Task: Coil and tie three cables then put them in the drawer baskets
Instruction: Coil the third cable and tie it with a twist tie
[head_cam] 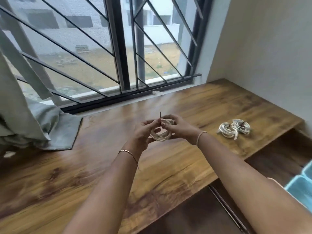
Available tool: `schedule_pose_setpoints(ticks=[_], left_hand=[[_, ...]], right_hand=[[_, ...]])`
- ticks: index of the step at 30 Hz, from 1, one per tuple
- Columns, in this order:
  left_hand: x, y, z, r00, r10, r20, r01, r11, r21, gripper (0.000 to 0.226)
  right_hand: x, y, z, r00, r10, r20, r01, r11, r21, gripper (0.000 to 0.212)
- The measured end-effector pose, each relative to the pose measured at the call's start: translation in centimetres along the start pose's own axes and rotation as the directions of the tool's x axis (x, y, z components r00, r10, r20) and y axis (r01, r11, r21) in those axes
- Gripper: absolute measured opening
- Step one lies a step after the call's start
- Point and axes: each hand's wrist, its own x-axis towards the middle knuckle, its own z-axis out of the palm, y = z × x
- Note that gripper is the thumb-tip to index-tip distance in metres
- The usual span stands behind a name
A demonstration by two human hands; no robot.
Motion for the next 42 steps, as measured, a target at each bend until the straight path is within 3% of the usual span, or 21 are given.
schedule_pose_setpoints(ticks=[6, 10, 13, 17, 23, 29, 35, 40, 42], left_hand=[[0.9, -1.9, 6.8, 0.996, -0.041, 0.076, 0.037, 0.998, 0.052, 0.025], [1.7, -3.1, 11.5, 0.991, -0.082, 0.105, 0.074, 0.994, 0.080, 0.015], [2.5, -4.4, 14.5, 0.983, -0.110, 0.146, 0.101, 0.993, 0.069, 0.020], [3.7, -5.4, 17.6, 0.980, -0.157, 0.120, 0.155, 0.988, 0.023, 0.005], [5.8, -6.8, 19.7, 0.979, -0.195, 0.053, 0.195, 0.981, 0.021, 0.012], [7.8, -8.4, 19.6, 0.978, -0.177, -0.108, 0.180, 0.983, 0.020, 0.023], [8.7, -9.4, 18.7, 0.964, -0.160, -0.213, 0.172, 0.984, 0.043, 0.020], [8.7, -9.8, 18.6, 0.962, -0.167, -0.214, 0.179, 0.983, 0.039, 0.008], [9.1, -10.0, 18.7, 0.961, -0.165, -0.222, 0.187, 0.979, 0.080, 0.014]], right_hand=[[-3.7, 2.8, -4.6, 0.948, 0.101, -0.302, -0.028, 0.971, 0.238, 0.034], [-5.4, 4.5, -8.2, 0.902, 0.121, -0.414, -0.018, 0.969, 0.245, 0.026], [-6.1, 6.0, -10.9, 0.869, 0.147, -0.473, -0.020, 0.965, 0.262, 0.021], [-6.3, 7.9, -14.4, 0.849, 0.217, -0.482, -0.053, 0.942, 0.331, 0.017], [-4.5, 10.4, -17.4, 0.834, 0.323, -0.447, -0.155, 0.915, 0.372, 0.034], [-3.1, 12.5, -17.1, 0.790, 0.371, -0.488, -0.089, 0.857, 0.507, 0.028], [-1.8, 14.7, -15.9, 0.777, 0.321, -0.541, -0.051, 0.889, 0.454, 0.012], [-1.3, 15.5, -15.4, 0.742, 0.348, -0.573, -0.100, 0.903, 0.419, 0.020], [-1.3, 15.7, -15.3, 0.721, 0.363, -0.591, -0.123, 0.906, 0.406, 0.024]])
